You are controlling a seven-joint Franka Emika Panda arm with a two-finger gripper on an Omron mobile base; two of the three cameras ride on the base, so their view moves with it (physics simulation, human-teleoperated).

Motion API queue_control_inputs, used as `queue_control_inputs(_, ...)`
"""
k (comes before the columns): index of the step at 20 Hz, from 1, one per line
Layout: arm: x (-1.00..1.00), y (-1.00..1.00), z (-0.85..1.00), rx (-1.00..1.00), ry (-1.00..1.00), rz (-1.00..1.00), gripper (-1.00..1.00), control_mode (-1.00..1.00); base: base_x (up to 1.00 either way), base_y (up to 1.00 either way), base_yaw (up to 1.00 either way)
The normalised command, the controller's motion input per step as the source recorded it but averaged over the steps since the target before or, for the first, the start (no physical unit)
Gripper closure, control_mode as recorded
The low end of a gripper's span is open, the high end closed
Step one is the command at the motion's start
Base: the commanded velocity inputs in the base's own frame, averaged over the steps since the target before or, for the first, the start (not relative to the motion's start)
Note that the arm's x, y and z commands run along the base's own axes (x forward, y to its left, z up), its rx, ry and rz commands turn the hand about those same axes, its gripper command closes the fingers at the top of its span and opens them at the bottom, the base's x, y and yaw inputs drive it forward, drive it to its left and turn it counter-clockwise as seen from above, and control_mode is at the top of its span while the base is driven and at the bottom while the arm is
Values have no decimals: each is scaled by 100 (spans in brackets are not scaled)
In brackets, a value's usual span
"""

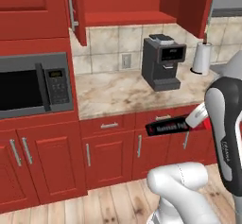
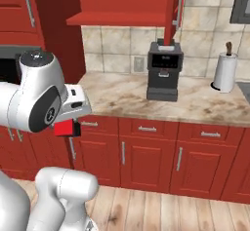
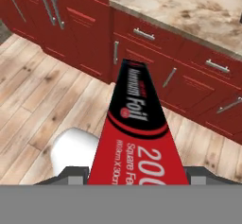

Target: Retrieve the tupperware and aluminum foil from the cabinet and place them on the dining counter near the plate with bell pepper and hot dog to prepare for storing leftovers.

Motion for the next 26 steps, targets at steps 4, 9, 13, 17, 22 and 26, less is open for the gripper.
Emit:
queue_control_inputs(4,0,0,0,0,0,0,100,100,-53,53,75)
queue_control_inputs(9,0,0,0,0,0,0,100,100,-32,35,94)
queue_control_inputs(13,0,0,0,0,0,0,100,100,-15,24,96)
queue_control_inputs(17,0,0,0,0,0,0,100,100,0,7,96)
queue_control_inputs(22,0,0,0,0,0,0,100,100,0,0,99)
queue_control_inputs(26,0,0,0,0,0,0,100,100,0,0,100)
